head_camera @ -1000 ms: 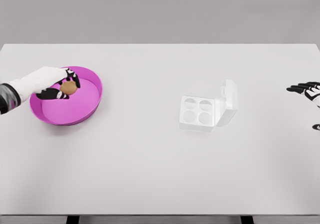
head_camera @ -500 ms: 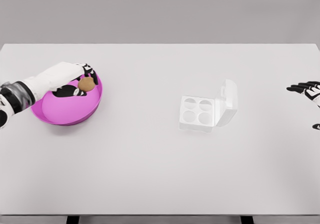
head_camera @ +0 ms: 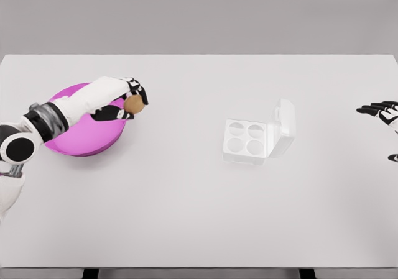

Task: Pack egg into the box and close the box lid

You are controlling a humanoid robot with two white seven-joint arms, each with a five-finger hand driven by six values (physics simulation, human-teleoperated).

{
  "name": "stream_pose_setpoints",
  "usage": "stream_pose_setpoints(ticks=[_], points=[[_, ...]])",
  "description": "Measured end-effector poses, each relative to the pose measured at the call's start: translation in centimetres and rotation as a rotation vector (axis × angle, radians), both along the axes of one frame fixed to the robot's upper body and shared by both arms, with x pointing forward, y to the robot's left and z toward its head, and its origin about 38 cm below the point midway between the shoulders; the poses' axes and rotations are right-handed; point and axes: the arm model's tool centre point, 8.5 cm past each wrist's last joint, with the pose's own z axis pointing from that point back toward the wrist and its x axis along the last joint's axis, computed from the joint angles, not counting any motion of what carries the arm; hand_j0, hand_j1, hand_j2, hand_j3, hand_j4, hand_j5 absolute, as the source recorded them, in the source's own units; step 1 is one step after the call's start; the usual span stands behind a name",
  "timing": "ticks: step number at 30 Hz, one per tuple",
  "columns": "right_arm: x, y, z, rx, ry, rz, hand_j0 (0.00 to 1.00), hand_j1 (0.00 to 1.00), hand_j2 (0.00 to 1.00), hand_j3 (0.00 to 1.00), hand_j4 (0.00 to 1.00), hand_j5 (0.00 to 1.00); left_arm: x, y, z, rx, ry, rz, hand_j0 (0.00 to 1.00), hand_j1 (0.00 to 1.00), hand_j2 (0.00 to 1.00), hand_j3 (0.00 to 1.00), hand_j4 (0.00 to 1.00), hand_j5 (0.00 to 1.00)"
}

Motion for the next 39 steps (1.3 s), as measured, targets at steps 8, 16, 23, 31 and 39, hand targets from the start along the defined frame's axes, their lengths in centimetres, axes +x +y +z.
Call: stream_pose_setpoints(ticks=[8,16,23,31,39], points=[[0.0,-0.1,0.0,-0.001,0.003,-0.001,1.00,1.00,1.00,1.00,1.00,1.00,-0.1,-2.7,-0.5,-0.062,0.008,-0.036,0.39,0.39,0.39,0.39,0.39,0.39],[-0.1,-0.2,0.0,-0.002,0.004,-0.003,1.00,1.00,1.00,1.00,1.00,1.00,-0.4,-5.7,-1.0,-0.128,0.022,-0.078,0.36,0.36,0.36,0.36,0.36,0.36],[-0.1,-0.1,-0.1,0.000,0.003,-0.002,1.00,1.00,1.00,1.00,1.00,1.00,-0.7,-8.1,-1.4,-0.175,0.034,-0.113,0.35,0.35,0.35,0.35,0.35,0.35],[-0.1,-0.2,0.0,-0.002,0.004,-0.003,1.00,1.00,1.00,1.00,1.00,1.00,-1.1,-10.8,-1.6,-0.226,0.048,-0.153,0.35,0.35,0.35,0.35,0.35,0.35],[-0.2,-0.3,-0.1,-0.002,0.007,-0.007,1.00,1.00,1.00,1.00,1.00,1.00,-2.0,-14.2,-2.2,-0.254,0.076,-0.219,0.35,0.35,0.35,0.35,0.35,0.35]])
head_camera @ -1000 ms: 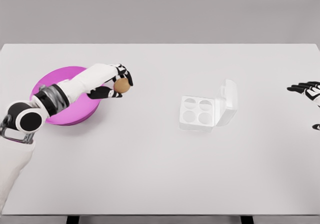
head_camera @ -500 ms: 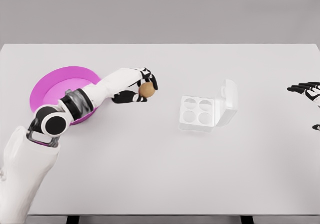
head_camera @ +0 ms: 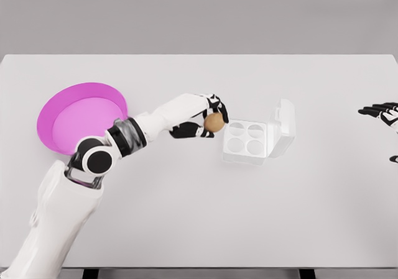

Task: Pack egg into the box and close the box lid

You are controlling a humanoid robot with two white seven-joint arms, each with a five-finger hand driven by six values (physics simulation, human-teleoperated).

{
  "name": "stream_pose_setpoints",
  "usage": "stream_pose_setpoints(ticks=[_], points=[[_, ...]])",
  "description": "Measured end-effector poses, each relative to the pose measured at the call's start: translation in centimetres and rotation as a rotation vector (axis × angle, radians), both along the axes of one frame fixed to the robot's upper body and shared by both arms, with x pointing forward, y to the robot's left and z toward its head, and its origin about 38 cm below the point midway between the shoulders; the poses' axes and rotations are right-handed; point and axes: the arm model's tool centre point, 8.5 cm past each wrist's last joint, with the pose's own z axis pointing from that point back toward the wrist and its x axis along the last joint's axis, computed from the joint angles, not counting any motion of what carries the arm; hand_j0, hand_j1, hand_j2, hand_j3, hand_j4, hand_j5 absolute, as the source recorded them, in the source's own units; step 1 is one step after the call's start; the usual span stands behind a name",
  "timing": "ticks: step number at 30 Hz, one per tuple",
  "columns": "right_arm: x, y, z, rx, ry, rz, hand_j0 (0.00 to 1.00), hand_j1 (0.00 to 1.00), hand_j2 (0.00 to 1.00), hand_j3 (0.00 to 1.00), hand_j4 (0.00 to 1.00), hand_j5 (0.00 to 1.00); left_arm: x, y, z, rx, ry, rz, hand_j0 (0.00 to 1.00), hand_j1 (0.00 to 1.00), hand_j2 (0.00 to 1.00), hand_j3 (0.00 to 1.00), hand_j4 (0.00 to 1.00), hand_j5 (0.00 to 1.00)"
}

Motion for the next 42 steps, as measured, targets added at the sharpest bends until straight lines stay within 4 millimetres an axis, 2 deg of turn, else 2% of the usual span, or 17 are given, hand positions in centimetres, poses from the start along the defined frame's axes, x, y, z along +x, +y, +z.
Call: stream_pose_setpoints(ticks=[17,30,42], points=[[0.0,-0.1,0.0,0.000,0.002,-0.003,1.00,1.00,1.00,1.00,1.00,1.00,0.1,-4.4,-1.3,-0.051,0.065,-0.049,0.35,0.35,0.35,0.35,0.35,0.35],[0.0,-0.1,0.0,0.000,0.002,-0.003,1.00,1.00,1.00,1.00,1.00,1.00,1.0,-5.8,-2.8,-0.050,0.126,-0.051,0.36,0.36,0.36,0.36,0.36,0.36],[0.0,-0.1,0.0,0.000,0.002,-0.004,1.00,1.00,1.00,1.00,1.00,1.00,1.3,-6.1,-3.7,-0.046,0.151,-0.057,0.40,0.40,0.40,0.40,0.40,0.40]])
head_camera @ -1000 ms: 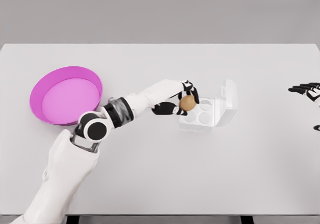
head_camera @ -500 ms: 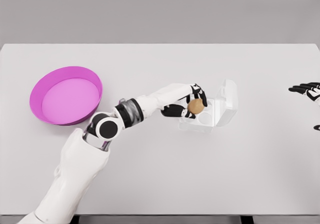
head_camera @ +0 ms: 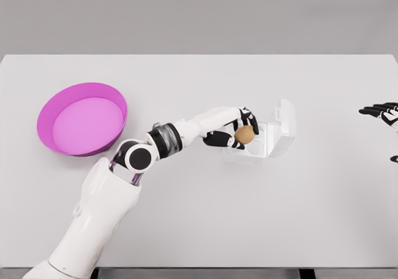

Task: Pack egg into the box and close the box lid

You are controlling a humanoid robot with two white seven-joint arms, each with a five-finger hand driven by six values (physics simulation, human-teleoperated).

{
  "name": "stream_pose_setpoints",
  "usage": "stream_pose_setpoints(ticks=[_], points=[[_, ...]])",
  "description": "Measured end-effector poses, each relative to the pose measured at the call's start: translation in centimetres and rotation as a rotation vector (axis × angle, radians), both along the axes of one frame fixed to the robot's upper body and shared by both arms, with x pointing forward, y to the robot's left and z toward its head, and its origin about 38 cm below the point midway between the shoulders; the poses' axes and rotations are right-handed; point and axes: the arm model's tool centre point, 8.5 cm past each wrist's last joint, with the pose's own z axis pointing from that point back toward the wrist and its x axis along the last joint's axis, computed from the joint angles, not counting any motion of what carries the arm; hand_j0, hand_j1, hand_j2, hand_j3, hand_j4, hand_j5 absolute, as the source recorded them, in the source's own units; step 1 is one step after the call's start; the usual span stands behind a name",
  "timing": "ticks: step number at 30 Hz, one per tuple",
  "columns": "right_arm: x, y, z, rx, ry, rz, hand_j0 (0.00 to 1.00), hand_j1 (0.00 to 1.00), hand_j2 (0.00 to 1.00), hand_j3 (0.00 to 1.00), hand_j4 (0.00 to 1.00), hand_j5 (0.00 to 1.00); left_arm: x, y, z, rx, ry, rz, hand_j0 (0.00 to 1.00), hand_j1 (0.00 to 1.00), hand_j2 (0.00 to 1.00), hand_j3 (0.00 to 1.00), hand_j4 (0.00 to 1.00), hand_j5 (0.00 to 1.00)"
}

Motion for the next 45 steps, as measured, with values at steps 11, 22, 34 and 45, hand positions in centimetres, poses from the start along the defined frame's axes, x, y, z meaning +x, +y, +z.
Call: stream_pose_setpoints(ticks=[11,22,34,45], points=[[0.0,0.0,0.0,0.000,0.001,-0.001,1.00,1.00,1.00,1.00,1.00,1.00,-0.2,-0.1,0.3,-0.007,-0.024,-0.021,0.66,0.66,0.66,0.66,0.66,0.66],[0.0,0.0,-0.1,0.001,0.002,0.000,1.00,1.00,1.00,1.00,1.00,1.00,-0.3,0.0,0.4,-0.009,-0.027,-0.022,0.72,0.72,0.72,0.72,0.72,0.72],[0.0,0.0,-0.1,0.001,0.002,0.000,1.00,1.00,1.00,1.00,1.00,1.00,0.7,3.6,3.0,-0.042,-0.077,0.007,1.00,1.00,1.00,1.00,1.00,1.00],[0.0,0.0,-0.1,0.001,0.002,-0.001,1.00,1.00,1.00,1.00,1.00,1.00,-2.8,20.6,10.1,-0.099,-0.287,-0.137,1.00,1.00,1.00,1.00,1.00,1.00]])
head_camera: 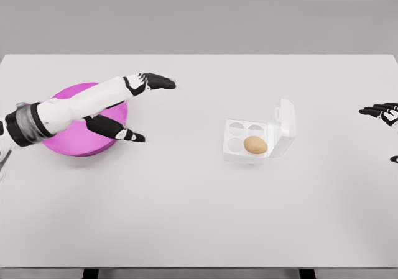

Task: Pack egg into the box and close the box lid

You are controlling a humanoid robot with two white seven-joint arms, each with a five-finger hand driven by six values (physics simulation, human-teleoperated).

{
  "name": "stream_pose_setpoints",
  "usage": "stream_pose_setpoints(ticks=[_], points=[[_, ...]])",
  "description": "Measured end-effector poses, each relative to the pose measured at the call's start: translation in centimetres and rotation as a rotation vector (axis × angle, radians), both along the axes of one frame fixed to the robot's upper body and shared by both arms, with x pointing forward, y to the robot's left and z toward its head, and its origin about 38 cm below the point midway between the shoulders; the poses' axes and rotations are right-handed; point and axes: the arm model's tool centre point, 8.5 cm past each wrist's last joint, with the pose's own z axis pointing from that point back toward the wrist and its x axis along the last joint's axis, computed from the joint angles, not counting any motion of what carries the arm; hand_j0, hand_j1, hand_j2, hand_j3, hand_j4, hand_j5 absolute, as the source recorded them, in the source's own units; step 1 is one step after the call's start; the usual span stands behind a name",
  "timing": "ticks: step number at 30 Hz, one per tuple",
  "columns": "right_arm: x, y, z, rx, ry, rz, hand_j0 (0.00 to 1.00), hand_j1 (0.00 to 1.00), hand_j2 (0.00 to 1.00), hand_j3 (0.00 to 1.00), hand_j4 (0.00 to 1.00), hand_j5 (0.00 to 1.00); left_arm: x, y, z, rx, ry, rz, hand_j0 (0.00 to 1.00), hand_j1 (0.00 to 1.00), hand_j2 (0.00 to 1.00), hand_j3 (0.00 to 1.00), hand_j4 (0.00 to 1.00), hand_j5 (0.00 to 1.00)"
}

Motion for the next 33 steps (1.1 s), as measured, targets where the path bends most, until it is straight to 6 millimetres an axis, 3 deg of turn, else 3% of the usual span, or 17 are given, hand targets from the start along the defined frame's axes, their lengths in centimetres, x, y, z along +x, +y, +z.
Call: stream_pose_setpoints(ticks=[5,9,14,18,22,33], points=[[0.1,0.1,0.2,0.000,-0.007,0.002,1.00,1.00,1.00,1.00,1.00,1.00,1.0,7.5,1.5,0.049,-0.011,0.142,1.00,1.00,1.00,1.00,1.00,1.00],[0.1,0.3,0.0,-0.008,0.003,0.011,1.00,1.00,1.00,1.00,1.00,1.00,1.2,10.2,0.8,0.077,0.018,0.204,1.00,1.00,1.00,1.00,1.00,1.00],[0.7,2.9,-2.1,-0.019,0.064,0.089,1.00,1.00,1.00,1.00,1.00,1.00,1.2,10.9,0.7,0.090,0.022,0.221,1.00,1.00,1.00,1.00,1.00,1.00],[0.8,3.8,-3.2,-0.060,0.094,0.112,1.00,1.00,1.00,1.00,1.00,1.00,1.2,11.1,0.7,0.096,0.022,0.225,1.00,1.00,1.00,1.00,1.00,1.00],[1.8,4.8,-2.7,-0.073,0.078,0.141,1.00,1.00,1.00,1.00,1.00,1.00,1.2,11.1,0.7,0.097,0.022,0.225,1.00,1.00,1.00,1.00,1.00,1.00],[1.6,8.0,-2.8,-0.085,0.072,0.234,1.00,1.00,1.00,1.00,1.00,1.00,1.3,11.1,0.7,0.098,0.022,0.226,1.00,1.00,1.00,1.00,1.00,1.00]])
